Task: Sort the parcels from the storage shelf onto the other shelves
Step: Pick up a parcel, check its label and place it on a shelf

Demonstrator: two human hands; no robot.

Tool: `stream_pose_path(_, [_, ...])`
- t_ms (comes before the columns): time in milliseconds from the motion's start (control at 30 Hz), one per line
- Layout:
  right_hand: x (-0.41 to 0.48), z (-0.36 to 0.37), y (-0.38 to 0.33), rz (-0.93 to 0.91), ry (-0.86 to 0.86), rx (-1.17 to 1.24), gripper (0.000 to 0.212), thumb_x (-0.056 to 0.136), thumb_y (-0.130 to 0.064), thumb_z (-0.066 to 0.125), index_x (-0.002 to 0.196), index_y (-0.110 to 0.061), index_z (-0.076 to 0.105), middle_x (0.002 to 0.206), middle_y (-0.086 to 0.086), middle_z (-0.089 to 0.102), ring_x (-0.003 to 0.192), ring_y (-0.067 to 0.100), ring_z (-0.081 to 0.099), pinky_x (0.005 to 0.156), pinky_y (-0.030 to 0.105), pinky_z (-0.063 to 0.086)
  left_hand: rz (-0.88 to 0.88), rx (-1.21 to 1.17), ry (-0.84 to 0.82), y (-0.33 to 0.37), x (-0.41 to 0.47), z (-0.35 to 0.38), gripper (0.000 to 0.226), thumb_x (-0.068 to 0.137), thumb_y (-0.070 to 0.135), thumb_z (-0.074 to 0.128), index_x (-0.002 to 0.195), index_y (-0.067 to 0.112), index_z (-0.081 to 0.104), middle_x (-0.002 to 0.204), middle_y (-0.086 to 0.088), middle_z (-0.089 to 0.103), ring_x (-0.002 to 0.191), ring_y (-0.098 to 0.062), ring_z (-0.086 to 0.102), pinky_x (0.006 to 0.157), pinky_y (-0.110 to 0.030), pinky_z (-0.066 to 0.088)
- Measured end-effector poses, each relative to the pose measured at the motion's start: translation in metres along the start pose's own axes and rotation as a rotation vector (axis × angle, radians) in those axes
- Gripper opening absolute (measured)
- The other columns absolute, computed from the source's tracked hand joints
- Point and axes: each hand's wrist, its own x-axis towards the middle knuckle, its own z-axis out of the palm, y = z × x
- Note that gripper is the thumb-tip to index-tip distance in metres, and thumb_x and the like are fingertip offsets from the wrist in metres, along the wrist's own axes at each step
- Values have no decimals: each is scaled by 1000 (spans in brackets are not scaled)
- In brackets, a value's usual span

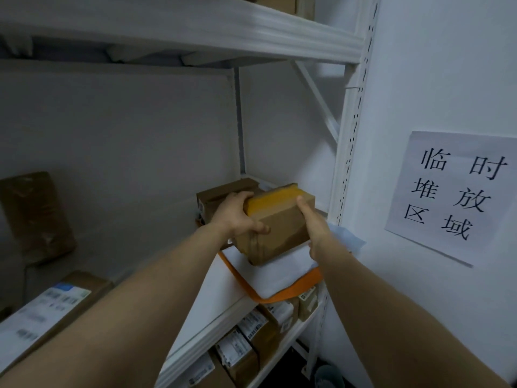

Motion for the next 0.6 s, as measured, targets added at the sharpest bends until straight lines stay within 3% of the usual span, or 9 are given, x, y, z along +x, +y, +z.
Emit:
stream_pose_path(133, [10, 14, 6, 12, 10, -10, 103, 62, -74, 69, 145, -21, 38, 146, 8, 40, 127, 30, 44, 106, 45, 40, -18, 32, 10, -14, 2, 0, 99, 66, 41, 84, 147, 19, 32, 145, -5, 37, 130, -25, 41, 102, -31, 37])
stream_pose_path(233, [19, 25, 12, 42, 8, -47, 123, 43, -81, 68, 146, -21, 36, 147, 8, 37, 124, 31, 46, 105, 48, 41, -61, 52, -4, -25, 5, 2, 102, 64, 43, 84, 147, 18, 31, 146, -7, 36, 131, -26, 40, 105, -33, 37])
stream_pose_path(333, [25, 33, 17, 53, -5, -32, 102, 66, -70, 69, 147, -21, 34, 148, 8, 37, 126, 32, 45, 107, 47, 40, -88, 70, -2, -32, 7, 3, 102, 64, 43, 84, 148, 16, 31, 147, -9, 35, 132, -27, 39, 105, -32, 37])
stream_pose_path(400, [26, 35, 19, 57, 7, -33, 94, 71, -65, 69, 147, -24, 35, 148, 7, 38, 127, 32, 45, 107, 47, 40, -94, 81, -3, -36, 9, 5, 99, 66, 43, 82, 148, 17, 31, 148, -11, 33, 134, -27, 36, 106, -30, 35])
stream_pose_path(600, [49, 41, 39, 18, 59, -137, 126, 34, -82, 64, 146, -34, 32, 148, 4, 39, 135, 34, 36, 108, 54, 35, -103, 27, -5, -38, 7, 11, 84, 77, 36, 76, 148, 23, 32, 149, -11, 16, 137, -29, 27, 111, -28, 27])
